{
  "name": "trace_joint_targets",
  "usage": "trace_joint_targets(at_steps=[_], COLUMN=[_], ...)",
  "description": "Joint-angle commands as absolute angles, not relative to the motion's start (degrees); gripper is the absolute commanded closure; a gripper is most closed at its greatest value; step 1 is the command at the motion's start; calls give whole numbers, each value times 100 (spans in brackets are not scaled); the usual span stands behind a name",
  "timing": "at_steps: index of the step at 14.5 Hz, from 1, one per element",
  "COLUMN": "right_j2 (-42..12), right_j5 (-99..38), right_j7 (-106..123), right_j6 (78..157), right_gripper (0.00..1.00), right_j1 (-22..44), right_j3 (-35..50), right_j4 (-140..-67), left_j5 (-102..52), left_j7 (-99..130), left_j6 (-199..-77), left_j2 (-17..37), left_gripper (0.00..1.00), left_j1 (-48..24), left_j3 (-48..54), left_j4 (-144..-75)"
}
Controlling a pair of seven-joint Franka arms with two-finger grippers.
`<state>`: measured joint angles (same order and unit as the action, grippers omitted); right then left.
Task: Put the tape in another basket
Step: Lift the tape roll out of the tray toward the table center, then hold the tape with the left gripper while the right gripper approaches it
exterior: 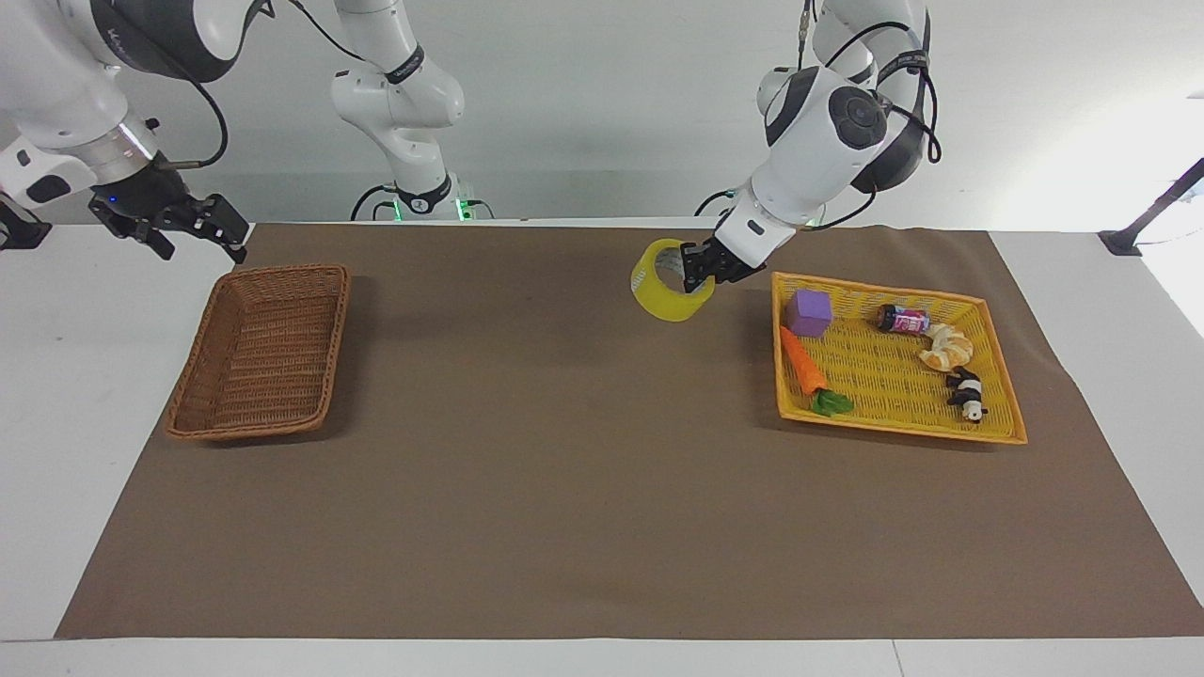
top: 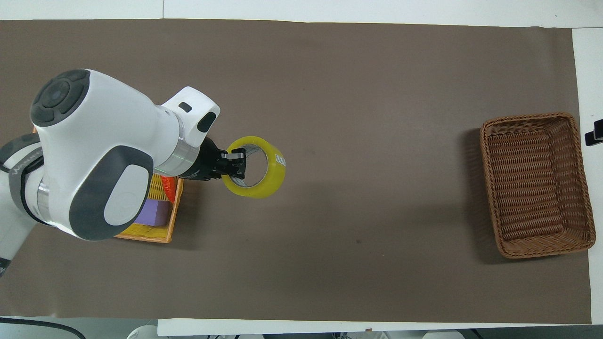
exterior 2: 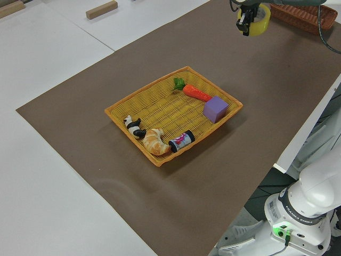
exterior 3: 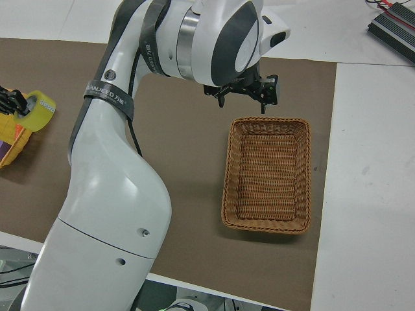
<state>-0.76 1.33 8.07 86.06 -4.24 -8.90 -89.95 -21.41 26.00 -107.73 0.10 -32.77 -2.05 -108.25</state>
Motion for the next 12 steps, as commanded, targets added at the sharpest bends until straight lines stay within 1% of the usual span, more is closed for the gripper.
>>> trace_joint_targets(at_steps=[1,2,4,6,8,10,11,12], right_j2=[26,26,26,44,62,44,27,26], right_j5=[150,149,123,-147,-1085,-1728,-2219,-2841], right_j7=[905,905,1062,1999,2058,1855,1837,1663], right_j6=[8684,8692,8692,8666,8762,8780,8772,8798], right_gripper=[1,1,1,1,1,1,1,1], right_j1=[-710,-808,-756,-660,-615,-318,-221,-220], right_j3=[-932,-932,-906,-809,-800,-791,-791,-791], right_j4=[-9140,-9141,-9141,-9245,-9334,-9360,-9439,-9683], left_j5=[-2224,-2224,-2224,-2224,-2224,-2224,-2224,-2224], left_j7=[2672,2672,2681,2672,2672,2672,2672,2672], left_j6=[-10793,-10793,-10784,-10775,-10784,-10749,-10749,-10758], left_j2=[18,18,18,18,9,9,9,9], left_gripper=[91,91,91,91,91,91,91,91], left_j1=[-3349,-3357,-3357,-3357,-3357,-3357,-3357,-3357], left_j3=[-272,-272,-272,-272,-272,-272,-272,-272], left_j4=[-10732,-10740,-10731,-10740,-10749,-10740,-10740,-10740])
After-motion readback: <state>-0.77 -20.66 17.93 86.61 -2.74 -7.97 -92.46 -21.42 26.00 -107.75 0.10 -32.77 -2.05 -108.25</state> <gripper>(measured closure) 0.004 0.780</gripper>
